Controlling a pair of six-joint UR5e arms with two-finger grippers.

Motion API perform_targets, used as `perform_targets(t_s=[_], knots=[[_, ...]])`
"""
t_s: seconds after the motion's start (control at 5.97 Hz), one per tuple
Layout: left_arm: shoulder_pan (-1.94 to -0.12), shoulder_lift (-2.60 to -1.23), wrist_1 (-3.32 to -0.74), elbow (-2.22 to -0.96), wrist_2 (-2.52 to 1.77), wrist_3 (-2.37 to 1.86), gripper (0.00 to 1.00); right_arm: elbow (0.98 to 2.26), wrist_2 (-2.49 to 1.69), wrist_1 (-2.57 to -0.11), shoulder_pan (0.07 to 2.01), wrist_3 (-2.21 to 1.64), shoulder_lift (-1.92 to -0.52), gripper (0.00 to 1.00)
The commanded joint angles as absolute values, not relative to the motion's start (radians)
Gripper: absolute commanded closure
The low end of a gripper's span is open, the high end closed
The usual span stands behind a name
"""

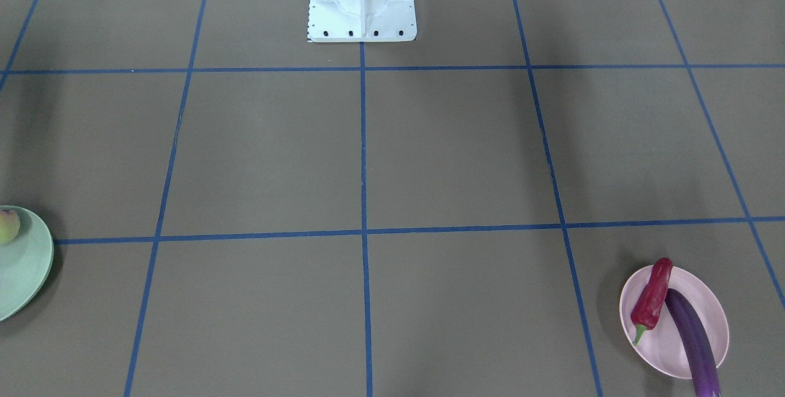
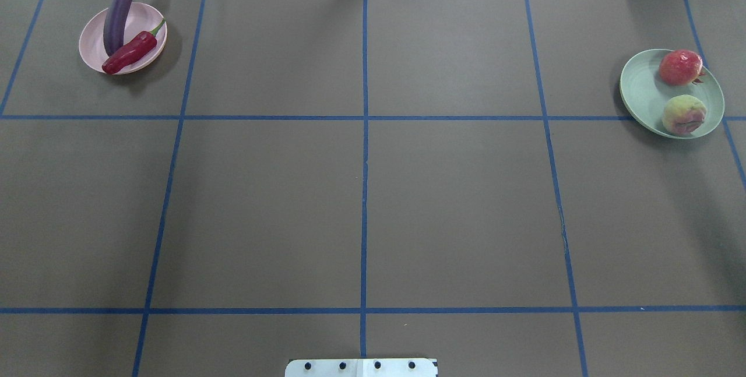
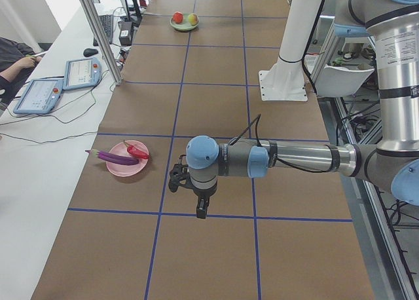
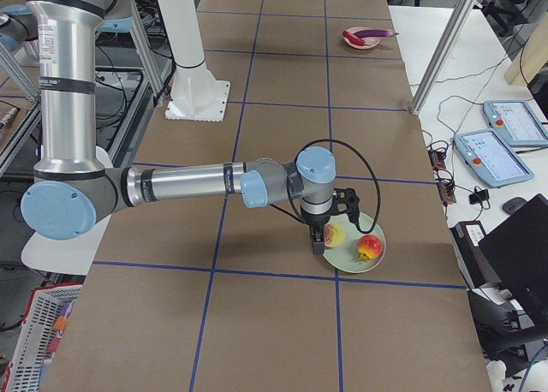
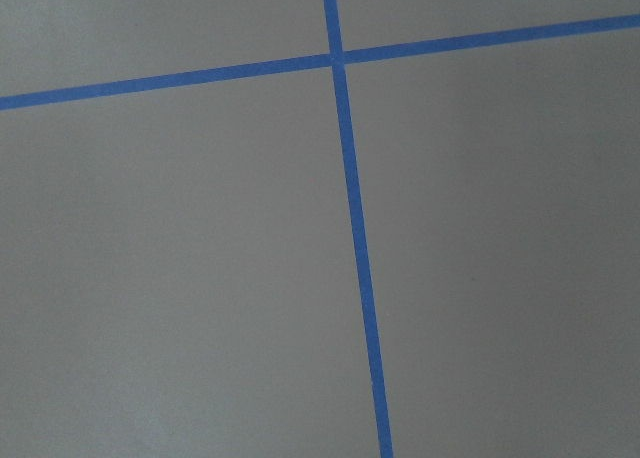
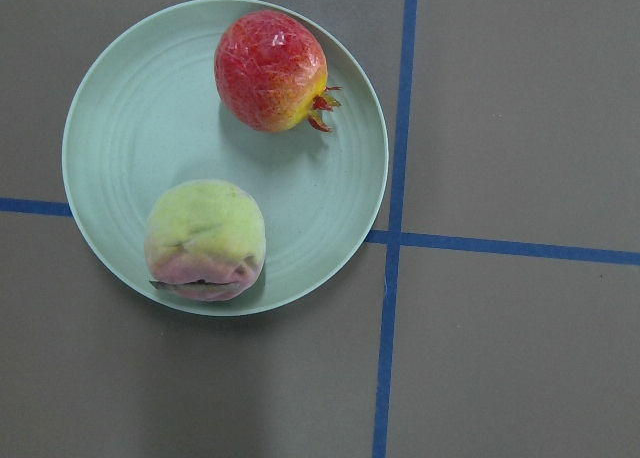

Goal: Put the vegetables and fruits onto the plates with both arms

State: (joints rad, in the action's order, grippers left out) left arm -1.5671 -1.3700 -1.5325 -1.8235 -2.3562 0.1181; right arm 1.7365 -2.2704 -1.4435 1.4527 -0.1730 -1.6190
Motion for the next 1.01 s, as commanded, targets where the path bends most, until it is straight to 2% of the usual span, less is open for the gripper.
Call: perform_targets(t_s=[0.0, 0.84], knots=[[-1.566, -1.370, -1.534, -1.825, -2.356, 0.118, 0.00, 1.736, -2.270, -1.442, 1.440, -0.179, -1.618, 0.00], [-1.565, -1.370, -1.532, -1.825, -2.356, 0.118, 0.00, 1.735, -2.272, -1.443, 1.430, -0.181, -1.618, 0.00]])
